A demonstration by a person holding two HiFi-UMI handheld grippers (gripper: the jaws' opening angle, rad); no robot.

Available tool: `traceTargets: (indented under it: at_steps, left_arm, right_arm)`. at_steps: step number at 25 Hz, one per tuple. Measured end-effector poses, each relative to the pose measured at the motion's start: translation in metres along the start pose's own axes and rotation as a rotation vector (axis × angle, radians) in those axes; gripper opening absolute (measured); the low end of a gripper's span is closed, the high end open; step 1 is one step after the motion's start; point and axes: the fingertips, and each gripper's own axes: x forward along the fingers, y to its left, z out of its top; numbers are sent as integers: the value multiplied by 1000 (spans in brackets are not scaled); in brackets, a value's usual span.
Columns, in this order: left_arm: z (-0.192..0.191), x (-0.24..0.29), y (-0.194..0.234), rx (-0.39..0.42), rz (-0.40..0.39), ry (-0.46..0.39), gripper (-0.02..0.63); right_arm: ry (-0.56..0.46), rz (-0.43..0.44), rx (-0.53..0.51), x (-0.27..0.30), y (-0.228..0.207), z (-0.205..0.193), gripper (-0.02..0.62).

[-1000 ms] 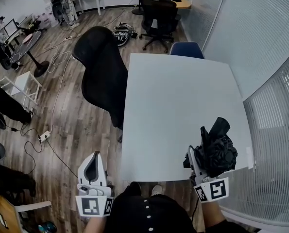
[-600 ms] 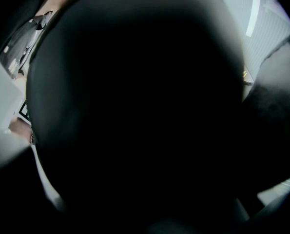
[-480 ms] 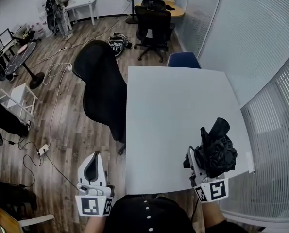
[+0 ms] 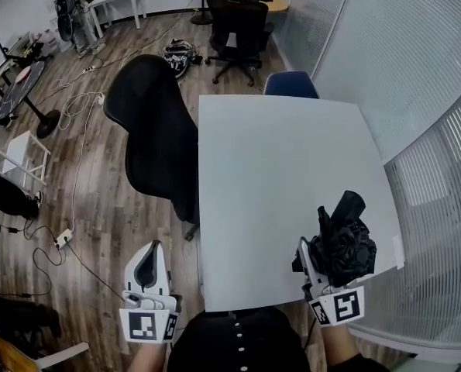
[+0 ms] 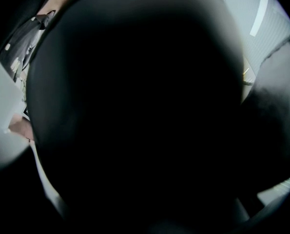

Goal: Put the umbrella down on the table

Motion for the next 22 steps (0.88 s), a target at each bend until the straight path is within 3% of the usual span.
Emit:
traceTargets:
  at_steps: [7,11,22]
  left_arm:
    - [5,15,-8,-13,41,-1,14]
    - [-6,21,-8,-13,55,43,14]
    - [-41,21,-15,-37,87,150,14]
  right_arm:
    - [76,87,-86,27,-8,-18,250]
    - [131,139,-169,62,-5,-35,250]
    - [363,354,-415,120,14,-141,247]
